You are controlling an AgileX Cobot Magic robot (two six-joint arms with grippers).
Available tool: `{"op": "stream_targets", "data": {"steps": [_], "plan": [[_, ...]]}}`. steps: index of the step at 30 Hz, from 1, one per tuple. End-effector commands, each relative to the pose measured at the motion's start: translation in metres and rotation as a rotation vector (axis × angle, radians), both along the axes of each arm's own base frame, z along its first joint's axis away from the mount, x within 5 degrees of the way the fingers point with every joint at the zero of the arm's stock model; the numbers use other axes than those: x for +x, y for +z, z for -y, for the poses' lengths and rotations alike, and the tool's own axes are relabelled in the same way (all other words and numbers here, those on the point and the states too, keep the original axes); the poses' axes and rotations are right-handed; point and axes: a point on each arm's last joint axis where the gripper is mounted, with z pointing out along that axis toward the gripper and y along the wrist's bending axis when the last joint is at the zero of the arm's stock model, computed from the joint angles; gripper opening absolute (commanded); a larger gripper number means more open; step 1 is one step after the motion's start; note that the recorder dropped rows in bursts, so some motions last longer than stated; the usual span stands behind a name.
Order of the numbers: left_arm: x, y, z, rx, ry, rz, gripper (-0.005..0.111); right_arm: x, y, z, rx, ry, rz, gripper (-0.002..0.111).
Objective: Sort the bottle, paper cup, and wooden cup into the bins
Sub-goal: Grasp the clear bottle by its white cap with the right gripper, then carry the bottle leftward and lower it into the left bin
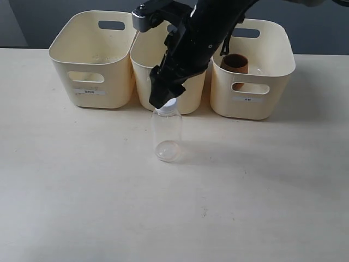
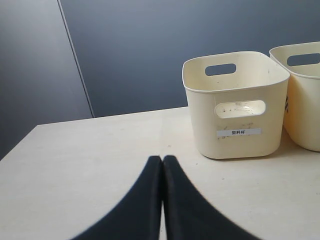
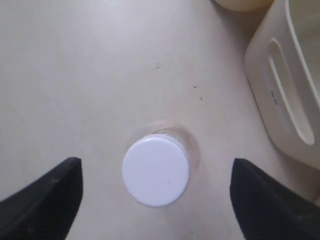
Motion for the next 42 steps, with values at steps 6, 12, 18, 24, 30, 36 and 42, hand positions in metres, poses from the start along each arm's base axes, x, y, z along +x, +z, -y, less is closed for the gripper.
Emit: {"op": "stream_targets", "data": {"steps": [6, 12, 18, 24, 30, 36, 42], "plan": [[0.0, 0.0, 0.0, -0.001, 0.001, 0.008, 0.0, 0.006, -0.01, -0.005, -0.018, 0.029, 0.051, 0.077], [0.0, 0.0, 0.0, -0.001, 0.001, 0.008, 0.0, 0.011, -0.03, -0.009, -0.048, 0.035, 0.029, 0.077], [0.0, 0.0, 0.0, -0.001, 0.001, 0.008, 0.0, 0.013, -0.031, -0.009, -0.043, 0.031, 0.039, 0.077], [0.0, 0.0, 0.0, -0.001, 0.001, 0.008, 0.0, 0.01, -0.032, -0.008, -0.06, 0.045, 0.01, 0.047], [0.0, 0.0, 0.0, -0.001, 0.001, 0.008, 0.0, 0.005, -0.032, -0.01, -0.053, 0.123, -0.006, -0.001], [0.0, 0.0, 0.0, -0.001, 0.001, 0.008, 0.0, -0.003, -0.002, -0.017, 0.033, 0.177, 0.117, -0.001], [0.0, 0.0, 0.0, -0.001, 0.001, 0.008, 0.0, -0.029, 0.081, -0.034, 0.224, 0.156, 0.51, -0.001]]}}
